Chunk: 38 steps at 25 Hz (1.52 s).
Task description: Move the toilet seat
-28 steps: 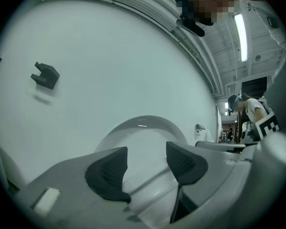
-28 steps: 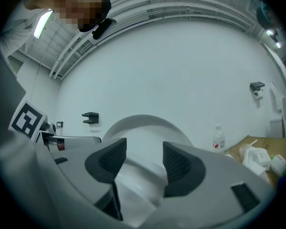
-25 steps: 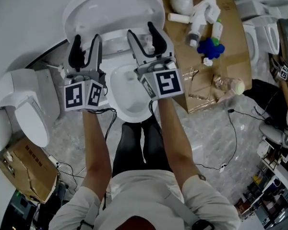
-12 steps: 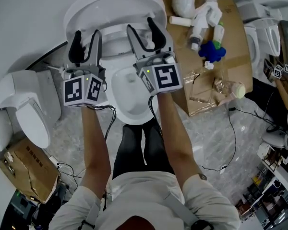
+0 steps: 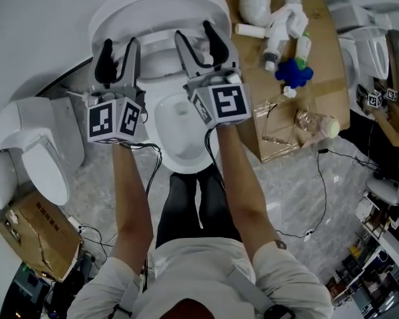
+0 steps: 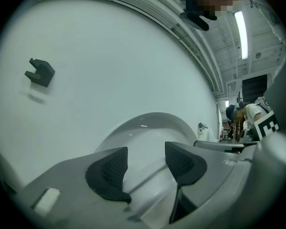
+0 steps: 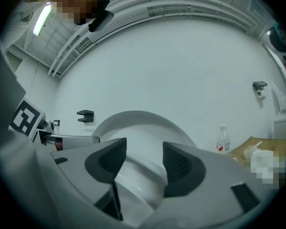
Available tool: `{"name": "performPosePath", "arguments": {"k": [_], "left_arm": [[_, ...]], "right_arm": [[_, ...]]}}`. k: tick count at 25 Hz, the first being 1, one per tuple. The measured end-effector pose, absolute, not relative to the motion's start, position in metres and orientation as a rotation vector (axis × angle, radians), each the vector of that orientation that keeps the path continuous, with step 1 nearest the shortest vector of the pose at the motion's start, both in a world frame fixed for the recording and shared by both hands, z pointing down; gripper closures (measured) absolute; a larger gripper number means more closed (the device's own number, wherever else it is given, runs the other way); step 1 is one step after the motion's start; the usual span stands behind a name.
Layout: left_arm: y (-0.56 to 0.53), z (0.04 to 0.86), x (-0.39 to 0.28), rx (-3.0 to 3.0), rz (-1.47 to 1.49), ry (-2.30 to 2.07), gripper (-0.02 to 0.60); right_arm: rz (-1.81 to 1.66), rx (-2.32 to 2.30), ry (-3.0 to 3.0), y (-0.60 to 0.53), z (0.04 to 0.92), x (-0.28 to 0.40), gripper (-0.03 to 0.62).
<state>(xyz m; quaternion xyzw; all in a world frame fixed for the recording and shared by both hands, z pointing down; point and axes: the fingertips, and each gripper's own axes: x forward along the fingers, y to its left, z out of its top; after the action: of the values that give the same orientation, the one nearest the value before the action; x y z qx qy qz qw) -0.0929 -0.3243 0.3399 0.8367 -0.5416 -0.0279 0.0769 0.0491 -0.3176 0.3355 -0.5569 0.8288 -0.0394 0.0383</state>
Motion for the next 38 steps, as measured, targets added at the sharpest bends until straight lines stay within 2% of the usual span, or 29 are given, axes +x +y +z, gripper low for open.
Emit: {"name": "performPosePath", "arguments": {"k": [11, 14, 20, 25, 27, 30, 38], "left_arm": [[-0.32, 0.339, -0.093, 2.499, -0.08, -1.636, 0.35], [-0.315, 0.336, -0.092, 2.529, 0.001, -1.693, 0.413], [-0.305, 0.329, -0.096, 2.547, 0.07, -1.736, 0.477], [-0.294, 0.326, -0.101, 2.54, 0.102, -1.748, 0.556], [-0.289, 0.323, -0.1, 2.539, 0.107, -1.74, 0.581], [-0.275, 0.312, -0.094, 2.563, 0.104, -1.696, 0.581], [-0.211, 0.241, -0.073, 2.69, 0.091, -1.423, 0.583]], "right_arm": [[-0.132, -1.698, 2.56, -0.314, 0.337, 0.049, 0.37], [-0.123, -1.722, 2.586, -0.311, 0.337, 0.049, 0.37], [-0.062, -1.768, 2.667, -0.297, 0.333, 0.045, 0.468], [-0.064, -1.727, 2.708, -0.282, 0.326, 0.04, 0.502], [-0.05, -1.717, 2.716, -0.276, 0.318, 0.038, 0.555], [-0.036, -1.683, 2.727, -0.263, 0.299, 0.034, 0.591], [-0.087, -1.546, 2.743, -0.2, 0.223, 0.032, 0.594]]}}
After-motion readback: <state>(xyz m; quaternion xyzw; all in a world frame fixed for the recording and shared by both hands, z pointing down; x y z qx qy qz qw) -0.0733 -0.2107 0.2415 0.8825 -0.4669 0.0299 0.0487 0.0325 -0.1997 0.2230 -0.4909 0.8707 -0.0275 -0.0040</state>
